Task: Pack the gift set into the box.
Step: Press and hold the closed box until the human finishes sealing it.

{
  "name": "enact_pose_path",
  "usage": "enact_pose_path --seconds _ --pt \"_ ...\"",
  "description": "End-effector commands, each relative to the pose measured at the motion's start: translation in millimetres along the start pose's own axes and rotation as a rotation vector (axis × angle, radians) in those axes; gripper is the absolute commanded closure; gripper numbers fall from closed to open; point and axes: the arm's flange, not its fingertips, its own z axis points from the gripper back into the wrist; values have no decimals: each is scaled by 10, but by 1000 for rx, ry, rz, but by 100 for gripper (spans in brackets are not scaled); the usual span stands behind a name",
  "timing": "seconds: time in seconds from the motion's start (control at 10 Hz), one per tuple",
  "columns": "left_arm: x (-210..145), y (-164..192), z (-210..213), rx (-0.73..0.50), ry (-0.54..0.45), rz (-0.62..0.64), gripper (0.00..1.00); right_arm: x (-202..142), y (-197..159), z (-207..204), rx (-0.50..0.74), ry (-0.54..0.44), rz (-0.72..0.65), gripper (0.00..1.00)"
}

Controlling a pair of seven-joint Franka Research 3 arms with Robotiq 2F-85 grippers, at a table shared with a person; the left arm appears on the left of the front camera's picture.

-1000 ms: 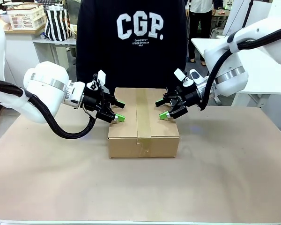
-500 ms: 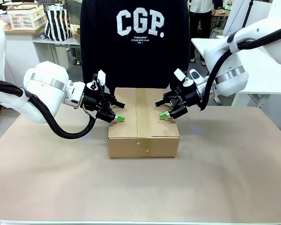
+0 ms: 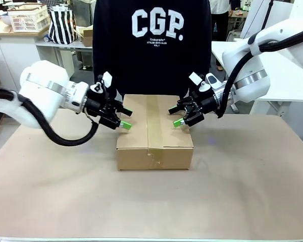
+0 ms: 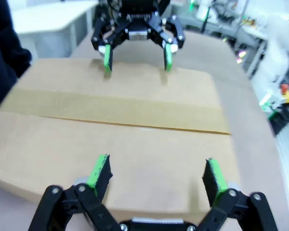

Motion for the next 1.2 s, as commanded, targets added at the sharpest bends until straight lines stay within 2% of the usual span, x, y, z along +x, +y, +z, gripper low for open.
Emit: enact_pose_path --seconds 0.0,0.2,0.3,0.4,0.6,0.8,0.9,1.0,1.1 --pt "266 -319 603 -103 31 165 0 215 473 577 72 -44 -262 0" --pt "400 -632 1093 -110 114 331 0 395 969 1158 38 17 -415 0" --pt "424 -816 1343 -131 116 381 0 457 1239 1474 -12 48 -535 0" --pt "402 -970 1592 -105 63 408 0 426 1431 1753 -106 59 -670 0" --pt "156 -1255 2213 27 -74 521 0 164 1669 2277 -241 13 -916 0" --pt "-149 -1504 2722 167 -241 591 0 -165 1698 2616 -279 -138 -956 0" --pt "-256 -1507 2804 206 -317 589 0 -247 1552 2559 -384 -101 -938 0" --pt "-91 -1410 2677 98 -141 559 0 -95 1769 2643 -283 -42 -939 0" --pt "-91 -1410 2677 98 -141 559 0 -95 1769 2643 -283 -42 -939 0"
